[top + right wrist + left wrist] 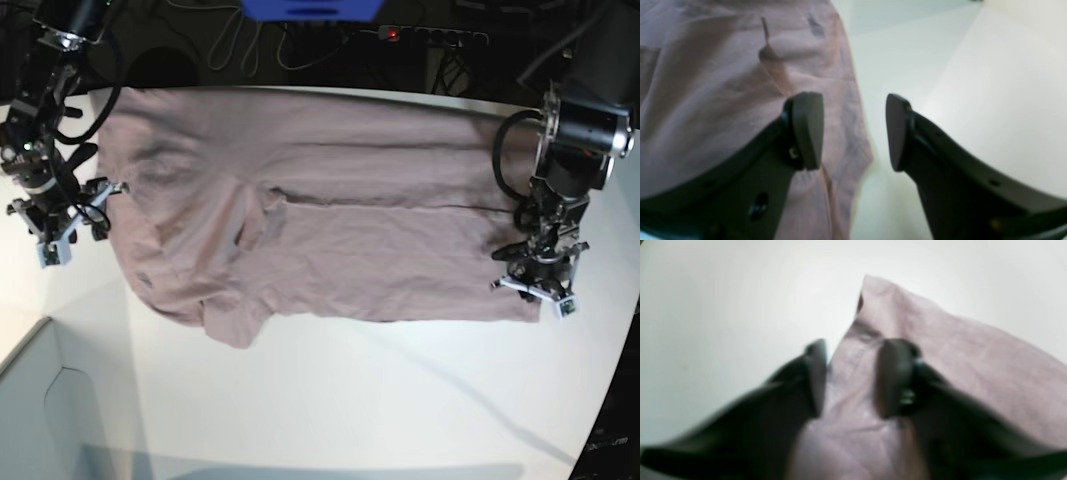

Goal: Layout the t-shirt on the table in an organized manner, then fold the t-shirt properly
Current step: 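Move both grippers to the shirt hem corners and grasp them, then lift the hem with both grippers and fold it over toward the shoulders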

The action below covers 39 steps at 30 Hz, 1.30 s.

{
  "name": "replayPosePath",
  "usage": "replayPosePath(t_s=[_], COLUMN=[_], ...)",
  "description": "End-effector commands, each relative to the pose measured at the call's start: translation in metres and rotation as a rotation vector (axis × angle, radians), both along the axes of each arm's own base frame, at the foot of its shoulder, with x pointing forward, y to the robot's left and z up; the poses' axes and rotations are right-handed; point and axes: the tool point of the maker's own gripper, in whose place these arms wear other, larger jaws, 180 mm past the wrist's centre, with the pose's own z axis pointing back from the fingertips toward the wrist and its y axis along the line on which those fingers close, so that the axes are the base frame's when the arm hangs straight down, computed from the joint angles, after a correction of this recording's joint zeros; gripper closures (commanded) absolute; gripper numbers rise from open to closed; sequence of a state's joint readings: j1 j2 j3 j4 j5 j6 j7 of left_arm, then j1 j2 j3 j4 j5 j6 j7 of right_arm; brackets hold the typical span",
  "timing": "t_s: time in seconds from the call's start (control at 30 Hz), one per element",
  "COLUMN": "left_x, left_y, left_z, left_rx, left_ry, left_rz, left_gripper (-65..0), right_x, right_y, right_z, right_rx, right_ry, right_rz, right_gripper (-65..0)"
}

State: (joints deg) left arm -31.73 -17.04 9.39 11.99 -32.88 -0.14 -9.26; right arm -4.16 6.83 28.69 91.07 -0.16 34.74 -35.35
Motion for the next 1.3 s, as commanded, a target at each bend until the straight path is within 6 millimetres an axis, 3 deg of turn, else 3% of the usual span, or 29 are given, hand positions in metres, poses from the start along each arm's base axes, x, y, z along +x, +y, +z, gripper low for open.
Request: replayPosePath(t_s=[0.0,0.03,0.07,0.17,0.23,0.33,0.5,0.67,0.87,0.97,1.07,1.2,1.27], left_x=[0.006,0.006,0.005,0.005,0.005,0.005,0.005,0.005,0.005,0.005,0.005,0.008,0.009], left_y=[0.000,0.001,0.002,0.003,0.003,0.003,0.003,0.004,0.004,0.004,0.005,0.005,0.005], left_z=[0.005,0.005,0.005,0.005,0.005,0.005,0.005,0.005,0.005,0.005,0.005,0.009,0.010], left_rx=[-0.008,-0.010,-0.010,-0.008,-0.008,-0.008,-0.007,-0.006,-0.006,-0.008,-0.007,-0.008,-0.008], left_ry=[-0.001,0.002,0.002,0.002,0.002,0.002,0.004,0.004,0.004,0.003,0.004,-0.012,-0.017], left_rz=[-0.003,0.000,0.002,0.001,0.001,0.001,0.000,0.001,0.001,0.003,0.005,0.006,0.006], left_gripper=[-8.6,-1.1,0.0,-2.1,-0.1,-0.1,-0.1,-0.1,-0.1,-0.1,-0.1,-0.1,-0.1], right_x=[0.016,0.025,0.034,0.057,0.074,0.103,0.129,0.134,0.125,0.122,0.122,0.123,0.129], right_y=[-0.003,0.001,0.002,0.019,0.026,0.028,0.023,0.019,0.024,0.031,0.039,0.042,0.032], right_z=[0.013,0.010,0.009,0.001,-0.005,-0.015,-0.027,-0.040,-0.058,-0.065,-0.066,-0.065,-0.054], right_rx=[0.001,0.016,0.012,0.018,0.039,0.096,0.187,0.258,0.297,0.295,0.277,0.268,0.256], right_ry=[-0.054,-0.052,-0.043,-0.017,0.003,0.042,0.051,-0.006,0.010,0.029,0.031,0.032,0.000], right_rz=[0.006,0.017,0.039,0.118,0.142,0.136,0.097,0.066,0.050,0.073,0.112,0.126,0.114], right_gripper=[-30.3,-30.3,-30.3,-30.6,-32.3,-33.7,-33.6,-33.6,-33.4,-25.3,-1.7,0.0,0.0])
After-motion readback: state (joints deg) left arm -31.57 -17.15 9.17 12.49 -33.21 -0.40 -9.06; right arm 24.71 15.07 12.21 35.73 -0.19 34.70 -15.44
